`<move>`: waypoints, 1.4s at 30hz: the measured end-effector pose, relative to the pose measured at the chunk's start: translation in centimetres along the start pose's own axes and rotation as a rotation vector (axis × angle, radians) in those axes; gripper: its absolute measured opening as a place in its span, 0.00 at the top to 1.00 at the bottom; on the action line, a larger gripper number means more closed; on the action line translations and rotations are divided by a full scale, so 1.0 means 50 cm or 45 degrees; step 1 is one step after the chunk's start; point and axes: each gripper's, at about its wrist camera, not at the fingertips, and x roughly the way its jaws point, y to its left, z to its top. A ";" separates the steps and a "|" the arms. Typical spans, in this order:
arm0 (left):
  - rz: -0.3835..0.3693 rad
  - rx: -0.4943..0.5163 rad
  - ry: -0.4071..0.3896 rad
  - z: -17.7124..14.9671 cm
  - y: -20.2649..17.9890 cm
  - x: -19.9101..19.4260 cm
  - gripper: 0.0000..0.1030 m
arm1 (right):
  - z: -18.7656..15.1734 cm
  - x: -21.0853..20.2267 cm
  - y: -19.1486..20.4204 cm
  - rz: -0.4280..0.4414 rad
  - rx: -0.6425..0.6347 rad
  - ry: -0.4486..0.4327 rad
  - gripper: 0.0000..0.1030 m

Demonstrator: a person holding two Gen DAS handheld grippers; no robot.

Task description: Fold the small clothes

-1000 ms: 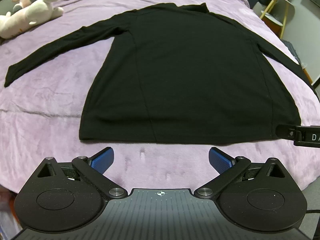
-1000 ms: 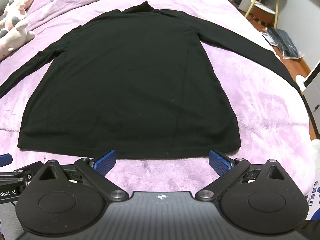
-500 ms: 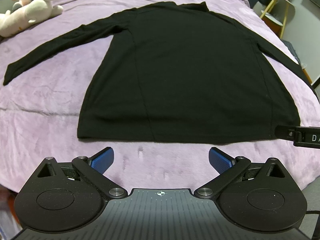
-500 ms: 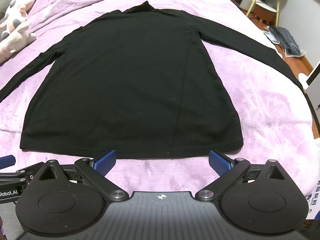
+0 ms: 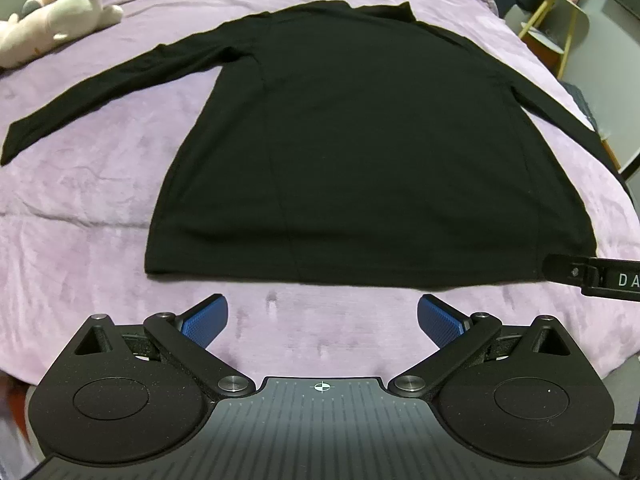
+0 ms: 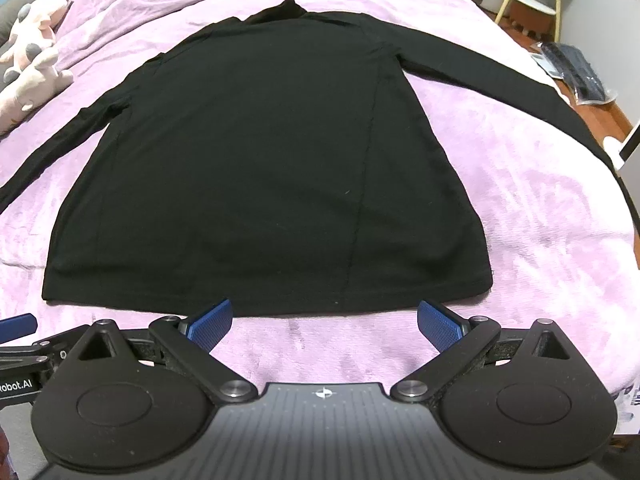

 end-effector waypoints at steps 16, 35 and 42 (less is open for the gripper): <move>-0.037 -0.032 -0.003 0.008 0.001 0.016 0.00 | -0.011 -0.020 -0.103 0.327 0.176 -0.356 0.04; -0.099 -0.077 0.010 0.075 -0.027 0.095 0.00 | 0.033 0.184 -0.714 0.273 1.455 -0.645 0.47; -0.078 -0.061 0.044 0.093 -0.048 0.124 0.00 | 0.077 0.248 -0.769 0.237 1.599 -0.657 0.49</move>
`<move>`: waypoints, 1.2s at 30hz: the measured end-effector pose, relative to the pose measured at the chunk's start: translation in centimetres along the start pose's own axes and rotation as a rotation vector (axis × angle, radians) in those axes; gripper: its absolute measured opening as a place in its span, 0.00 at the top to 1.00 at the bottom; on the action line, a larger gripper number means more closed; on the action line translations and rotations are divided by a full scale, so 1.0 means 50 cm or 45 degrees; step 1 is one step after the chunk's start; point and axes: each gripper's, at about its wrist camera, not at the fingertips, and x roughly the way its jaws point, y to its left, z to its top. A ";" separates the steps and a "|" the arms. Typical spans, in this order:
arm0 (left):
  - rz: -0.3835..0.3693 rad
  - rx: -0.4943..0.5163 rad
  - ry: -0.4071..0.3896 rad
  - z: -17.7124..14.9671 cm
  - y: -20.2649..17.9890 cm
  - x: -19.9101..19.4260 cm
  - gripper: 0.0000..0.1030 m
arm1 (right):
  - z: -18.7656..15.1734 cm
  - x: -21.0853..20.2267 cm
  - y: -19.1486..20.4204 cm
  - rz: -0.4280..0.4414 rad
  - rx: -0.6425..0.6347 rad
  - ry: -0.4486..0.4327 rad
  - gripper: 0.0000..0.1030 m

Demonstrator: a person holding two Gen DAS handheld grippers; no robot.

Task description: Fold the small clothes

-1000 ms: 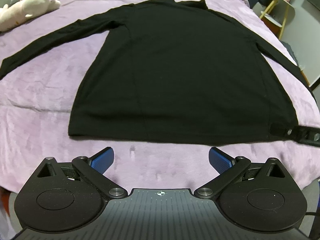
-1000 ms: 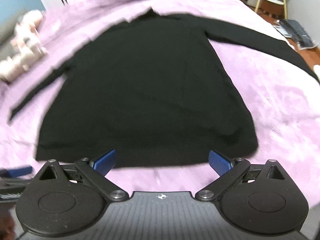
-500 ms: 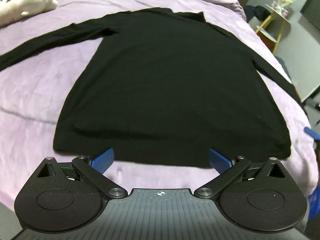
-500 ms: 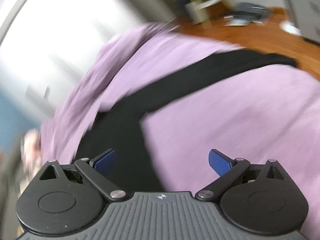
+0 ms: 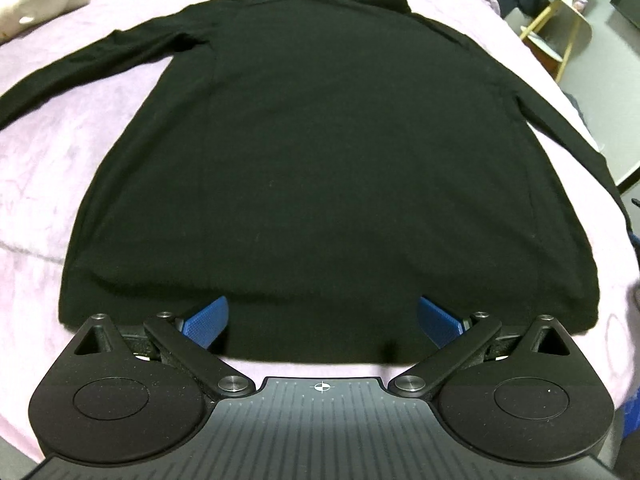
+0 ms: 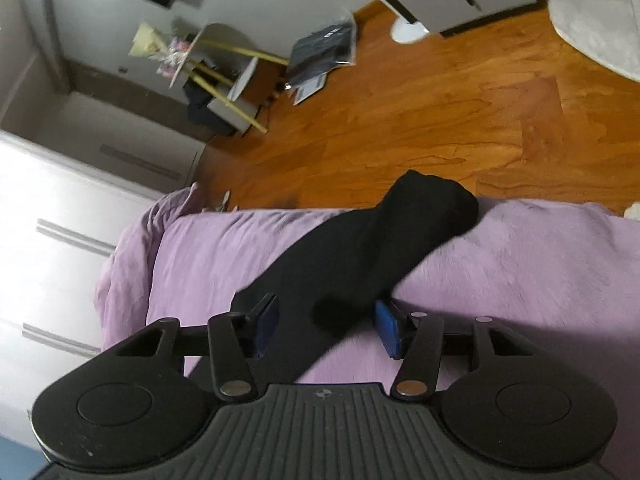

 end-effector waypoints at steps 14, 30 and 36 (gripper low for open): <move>0.025 -0.048 -0.004 0.014 0.028 0.004 0.00 | -0.021 -0.004 0.143 -0.196 -0.549 -0.128 0.96; -0.026 -0.099 -0.170 0.089 0.080 -0.024 0.00 | -0.726 -0.057 0.383 0.457 -2.173 0.445 0.70; -0.216 -0.087 -0.197 0.176 0.045 0.026 0.00 | -0.626 -0.021 0.338 0.285 -1.680 0.604 0.69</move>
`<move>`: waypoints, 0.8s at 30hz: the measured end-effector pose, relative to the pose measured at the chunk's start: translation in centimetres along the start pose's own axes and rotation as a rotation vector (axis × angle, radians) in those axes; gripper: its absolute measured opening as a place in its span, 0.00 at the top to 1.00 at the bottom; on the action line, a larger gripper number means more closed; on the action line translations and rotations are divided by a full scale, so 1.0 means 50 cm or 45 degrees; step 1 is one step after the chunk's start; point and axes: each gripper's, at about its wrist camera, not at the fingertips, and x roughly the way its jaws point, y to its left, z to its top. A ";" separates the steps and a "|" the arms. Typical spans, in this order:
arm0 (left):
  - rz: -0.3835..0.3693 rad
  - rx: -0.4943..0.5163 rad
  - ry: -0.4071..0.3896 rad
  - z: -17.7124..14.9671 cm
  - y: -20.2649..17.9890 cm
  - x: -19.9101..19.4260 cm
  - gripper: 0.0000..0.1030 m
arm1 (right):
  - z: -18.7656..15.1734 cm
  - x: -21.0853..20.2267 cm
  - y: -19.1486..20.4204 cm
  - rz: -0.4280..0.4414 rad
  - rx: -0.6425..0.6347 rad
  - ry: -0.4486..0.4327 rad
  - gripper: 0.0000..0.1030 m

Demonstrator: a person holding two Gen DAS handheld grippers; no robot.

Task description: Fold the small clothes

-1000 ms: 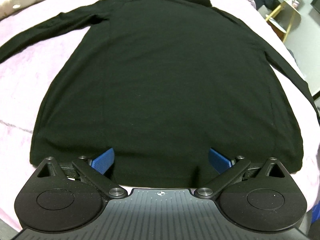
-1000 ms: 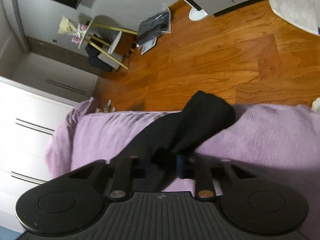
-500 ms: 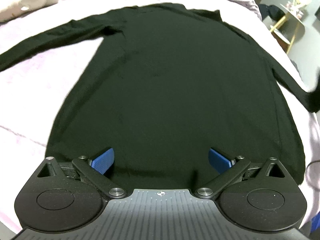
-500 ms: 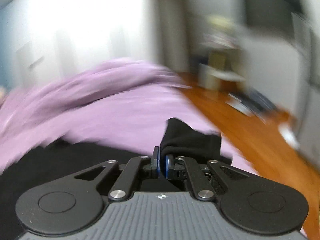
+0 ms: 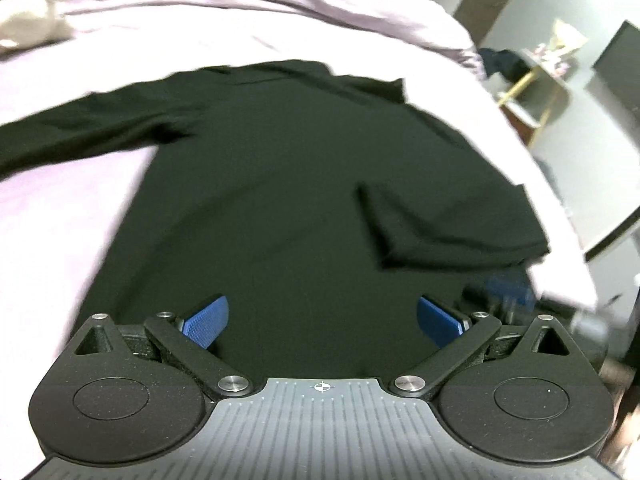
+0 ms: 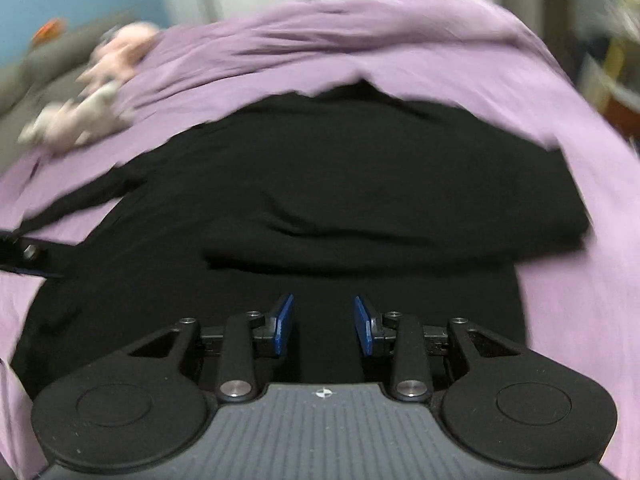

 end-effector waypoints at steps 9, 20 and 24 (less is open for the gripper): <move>-0.227 -0.246 0.223 0.093 -0.019 0.223 0.37 | -0.130 -0.101 -0.154 0.094 0.599 -0.103 0.70; -0.240 -0.208 0.221 0.109 -0.017 0.250 0.94 | -0.105 -0.099 -0.172 0.115 0.618 -0.112 0.69; -0.176 0.054 0.049 0.157 -0.038 0.180 0.94 | -0.082 -0.106 -0.179 0.012 0.578 -0.130 0.69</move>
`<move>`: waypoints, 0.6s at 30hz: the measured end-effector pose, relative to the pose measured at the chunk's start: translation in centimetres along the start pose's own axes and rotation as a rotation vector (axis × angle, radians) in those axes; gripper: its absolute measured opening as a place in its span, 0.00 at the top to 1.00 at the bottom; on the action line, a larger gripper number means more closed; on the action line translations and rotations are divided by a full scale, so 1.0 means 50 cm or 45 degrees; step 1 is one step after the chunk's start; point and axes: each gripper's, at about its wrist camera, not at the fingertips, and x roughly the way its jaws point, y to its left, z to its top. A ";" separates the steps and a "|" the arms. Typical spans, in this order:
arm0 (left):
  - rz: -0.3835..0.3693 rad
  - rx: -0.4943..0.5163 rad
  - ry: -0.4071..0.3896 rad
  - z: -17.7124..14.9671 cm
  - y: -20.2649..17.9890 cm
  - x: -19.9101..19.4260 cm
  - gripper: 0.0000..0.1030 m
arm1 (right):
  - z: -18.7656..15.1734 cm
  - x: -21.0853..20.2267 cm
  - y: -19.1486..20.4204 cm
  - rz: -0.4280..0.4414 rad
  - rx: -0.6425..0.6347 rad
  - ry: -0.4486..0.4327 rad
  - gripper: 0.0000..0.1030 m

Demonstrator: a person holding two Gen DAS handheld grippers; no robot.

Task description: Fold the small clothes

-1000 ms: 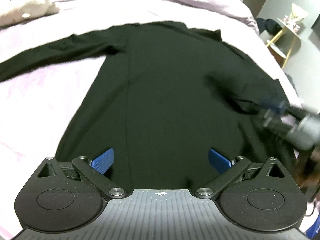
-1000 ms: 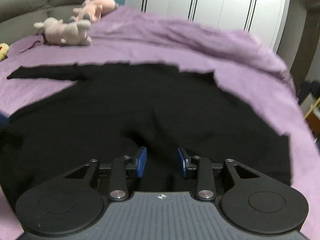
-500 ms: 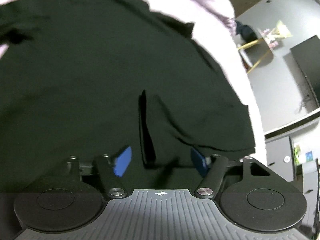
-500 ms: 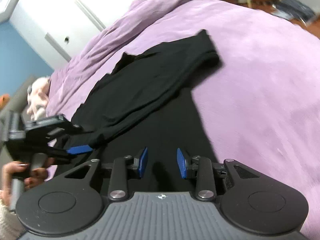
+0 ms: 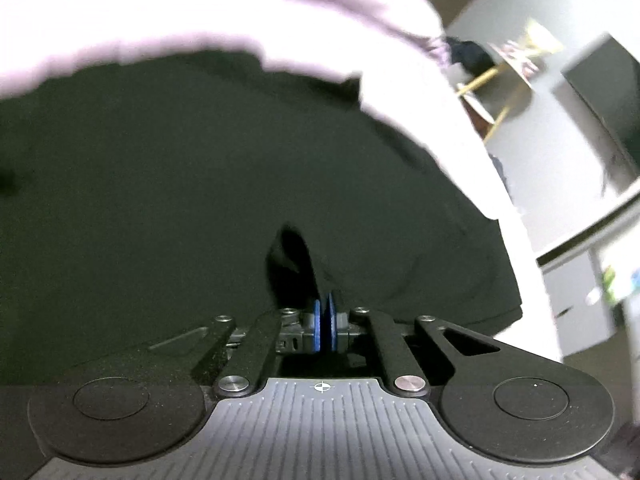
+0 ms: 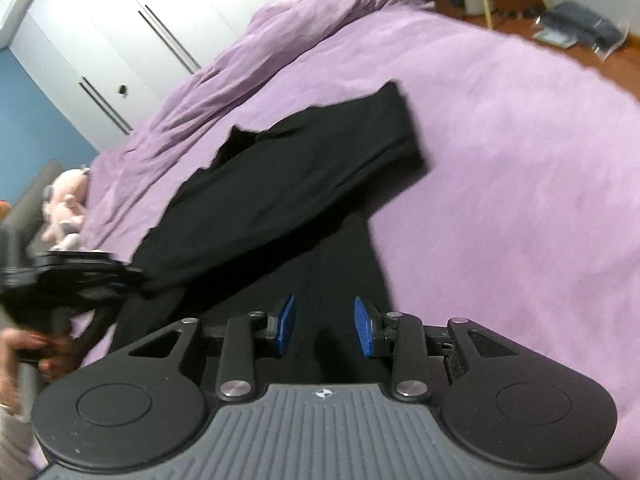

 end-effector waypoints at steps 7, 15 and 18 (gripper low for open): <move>0.468 0.318 -0.167 0.042 0.040 -0.029 0.93 | 0.053 0.034 0.003 -0.110 -0.049 -0.026 0.66; 0.302 -0.020 -0.099 0.039 0.170 0.011 0.64 | 0.118 0.120 0.008 -0.066 -0.008 0.000 0.57; 0.204 -0.130 -0.088 0.047 0.192 0.026 0.65 | 0.153 0.163 0.012 -0.059 0.036 -0.010 0.48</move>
